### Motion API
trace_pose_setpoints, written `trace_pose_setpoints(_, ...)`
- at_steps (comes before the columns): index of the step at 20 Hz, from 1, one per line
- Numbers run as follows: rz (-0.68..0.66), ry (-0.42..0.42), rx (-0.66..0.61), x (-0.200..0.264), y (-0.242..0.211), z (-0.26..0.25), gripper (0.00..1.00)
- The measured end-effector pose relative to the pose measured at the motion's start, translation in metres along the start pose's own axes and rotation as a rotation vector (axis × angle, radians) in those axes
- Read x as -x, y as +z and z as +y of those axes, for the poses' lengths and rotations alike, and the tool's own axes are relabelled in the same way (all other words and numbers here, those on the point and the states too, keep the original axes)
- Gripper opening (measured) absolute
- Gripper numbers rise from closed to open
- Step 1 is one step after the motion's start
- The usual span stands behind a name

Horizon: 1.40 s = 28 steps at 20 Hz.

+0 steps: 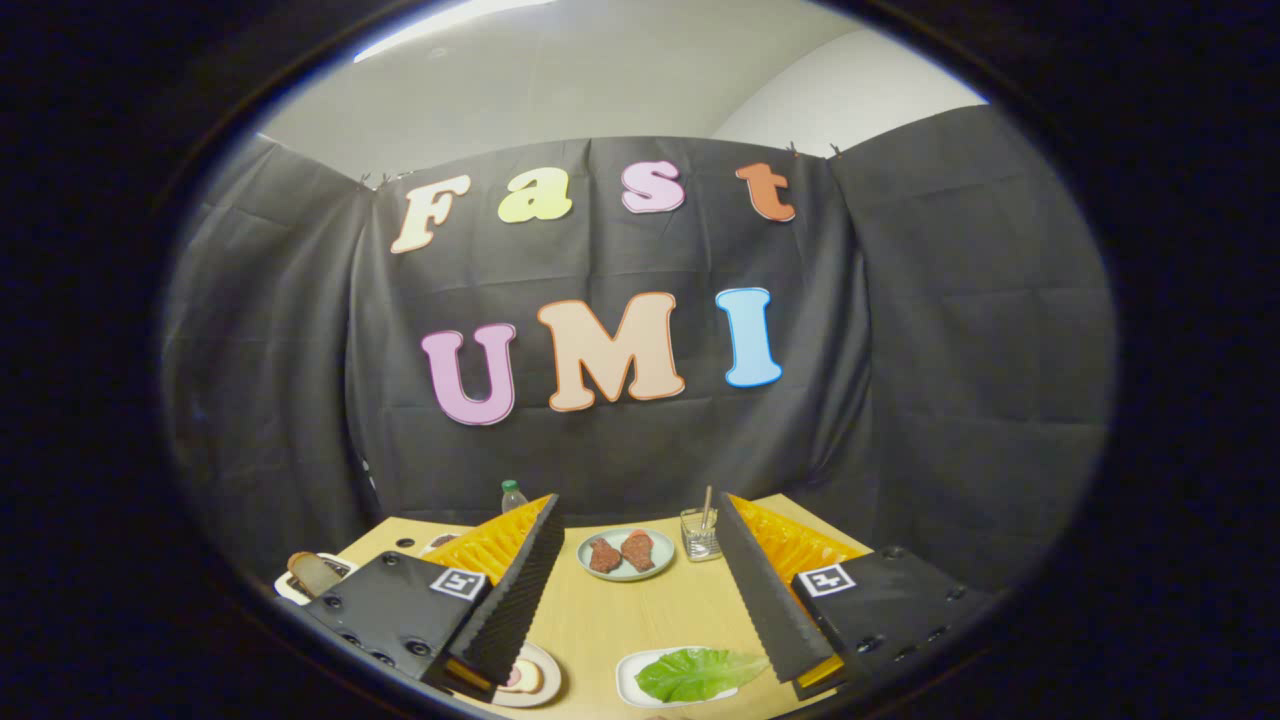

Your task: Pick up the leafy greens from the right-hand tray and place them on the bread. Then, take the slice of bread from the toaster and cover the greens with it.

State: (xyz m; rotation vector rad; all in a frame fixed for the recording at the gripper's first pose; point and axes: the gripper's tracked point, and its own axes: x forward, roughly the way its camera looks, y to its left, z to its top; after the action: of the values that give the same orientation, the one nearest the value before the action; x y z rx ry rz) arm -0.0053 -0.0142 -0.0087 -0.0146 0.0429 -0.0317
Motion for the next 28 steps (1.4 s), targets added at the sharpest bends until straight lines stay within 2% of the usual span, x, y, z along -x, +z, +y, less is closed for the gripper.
trace_pose_setpoints(5,0.041,-0.002,0.015,-0.005,-0.014,-0.014,0.97)
trace_pose_setpoints(10,0.161,0.004,0.040,-0.013,-0.047,-0.048,0.97)
trace_pose_setpoints(19,0.480,0.196,0.117,-0.022,-0.139,-0.082,0.97)
trace_pose_setpoints(28,0.763,0.309,0.110,-0.046,-0.237,-0.125,0.98)
